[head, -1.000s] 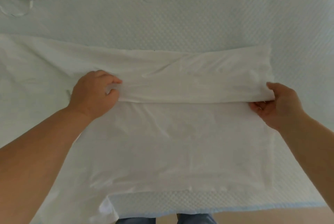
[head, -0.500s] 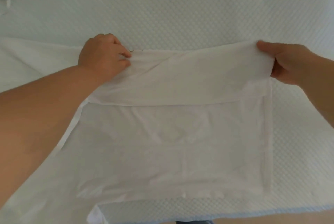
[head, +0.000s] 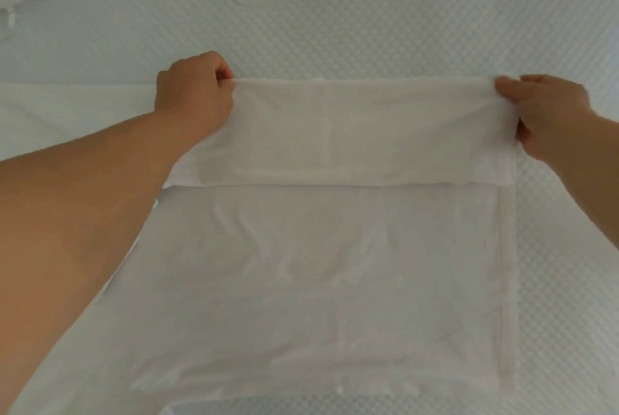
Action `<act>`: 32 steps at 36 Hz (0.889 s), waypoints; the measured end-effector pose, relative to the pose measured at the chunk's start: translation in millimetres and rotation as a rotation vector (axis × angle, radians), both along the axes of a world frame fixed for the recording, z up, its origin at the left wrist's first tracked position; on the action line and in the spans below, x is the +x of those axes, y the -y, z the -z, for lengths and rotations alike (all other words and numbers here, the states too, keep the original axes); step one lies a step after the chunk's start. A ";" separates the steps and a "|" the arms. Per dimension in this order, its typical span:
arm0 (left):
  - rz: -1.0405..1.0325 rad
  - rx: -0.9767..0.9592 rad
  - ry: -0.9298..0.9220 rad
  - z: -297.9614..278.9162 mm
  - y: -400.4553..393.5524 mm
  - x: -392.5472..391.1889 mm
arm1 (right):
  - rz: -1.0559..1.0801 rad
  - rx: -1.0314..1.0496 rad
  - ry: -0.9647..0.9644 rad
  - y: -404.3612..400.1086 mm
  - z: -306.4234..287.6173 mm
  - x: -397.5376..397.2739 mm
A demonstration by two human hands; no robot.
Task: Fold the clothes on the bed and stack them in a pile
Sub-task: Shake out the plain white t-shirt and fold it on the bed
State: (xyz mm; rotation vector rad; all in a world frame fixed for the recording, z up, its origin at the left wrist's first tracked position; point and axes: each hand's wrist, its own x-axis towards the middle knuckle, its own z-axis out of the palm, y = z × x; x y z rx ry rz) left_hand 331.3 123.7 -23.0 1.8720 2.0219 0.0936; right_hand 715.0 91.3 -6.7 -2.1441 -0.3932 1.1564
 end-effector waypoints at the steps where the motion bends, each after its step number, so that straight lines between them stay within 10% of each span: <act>1: -0.007 0.019 -0.021 2.2 1.2 1.8 | -0.003 0.003 0.038 -0.6 1.8 -1.0; 16: -0.096 0.113 -0.176 4.7 8.2 18.4 | -0.208 -0.031 0.567 -7.4 7.9 -8.1; 23: 0.401 0.179 0.070 5.0 76.2 72.6 | -1.106 0.353 0.871 23.1 6.9 -48.0; 26: 0.408 0.014 -0.014 17.5 83.4 83.1 | -1.426 0.121 0.879 36.8 24.0 -47.2; 32: 0.358 -0.055 -0.090 30.1 65.0 75.5 | -1.157 -0.003 0.909 12.6 28.6 -4.4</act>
